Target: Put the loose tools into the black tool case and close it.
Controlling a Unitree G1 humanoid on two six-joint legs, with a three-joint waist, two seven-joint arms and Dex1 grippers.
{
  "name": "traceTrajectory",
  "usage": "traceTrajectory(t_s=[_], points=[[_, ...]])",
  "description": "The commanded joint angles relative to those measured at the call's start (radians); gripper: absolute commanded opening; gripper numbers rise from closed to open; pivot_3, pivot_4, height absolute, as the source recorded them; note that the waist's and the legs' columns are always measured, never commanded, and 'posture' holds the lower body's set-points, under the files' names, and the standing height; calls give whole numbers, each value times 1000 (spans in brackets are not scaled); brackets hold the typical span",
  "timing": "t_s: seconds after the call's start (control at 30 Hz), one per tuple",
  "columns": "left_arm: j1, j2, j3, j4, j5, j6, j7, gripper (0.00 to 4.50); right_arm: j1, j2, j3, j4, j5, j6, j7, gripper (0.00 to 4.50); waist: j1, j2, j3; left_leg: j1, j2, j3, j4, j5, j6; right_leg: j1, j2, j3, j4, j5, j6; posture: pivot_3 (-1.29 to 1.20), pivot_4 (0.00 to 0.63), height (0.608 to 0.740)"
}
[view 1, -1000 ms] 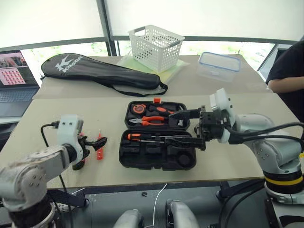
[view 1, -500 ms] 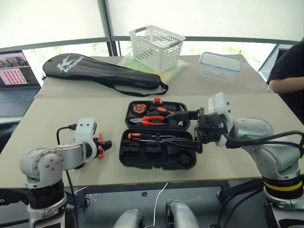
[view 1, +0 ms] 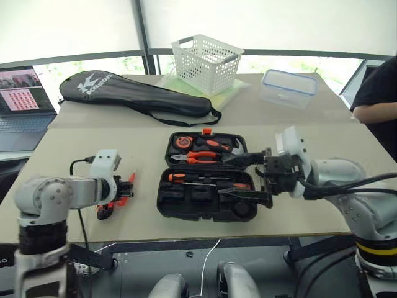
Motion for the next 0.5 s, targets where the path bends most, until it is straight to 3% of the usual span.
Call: traceTrajectory(t_s=[0.03, 0.13, 0.23, 0.37, 0.5], points=[[-27, 174, -112, -8, 135, -409, -508, 406, 38, -47, -59, -73, 48, 2, 23, 4500, -2, 0, 0, -2, 1, 0, 0, 0, 0, -2, 0, -1, 0, 0, -1, 0, 150, 740], [-124, 248, -245, 53, 221, -650, -906, 406, 70, -63, -80, -83, 65, -2, 7, 4500, -1, 1, 0, -3, 1, 2, 0, 0, 0, -4, 0, -2, -1, -1, -2, 0, 150, 740], [-243, 221, -393, 111, 338, -798, -1137, 406, 86, -59, -93, -89, 72, 1, -23, 4500, 4, 0, 0, -6, 0, 2, 2, 0, 0, -4, -1, -3, -2, -1, -1, 0, 150, 740], [-365, 112, -560, 192, 495, -893, -1255, 406, 104, -57, -93, -112, 74, -1, -54, 4500, 4, 0, 0, -8, 1, 0, 3, 5, 9, -2, -4, -1, -6, -1, -1, 0, 150, 740], [-435, 14, -665, 287, 653, -957, -1267, 406, 125, -62, -107, -135, 86, -1, -77, 4500, 3, -1, 1, -11, 2, 0, 4, 3, 14, -2, -3, -2, -7, 0, -1, 0, 150, 740]])
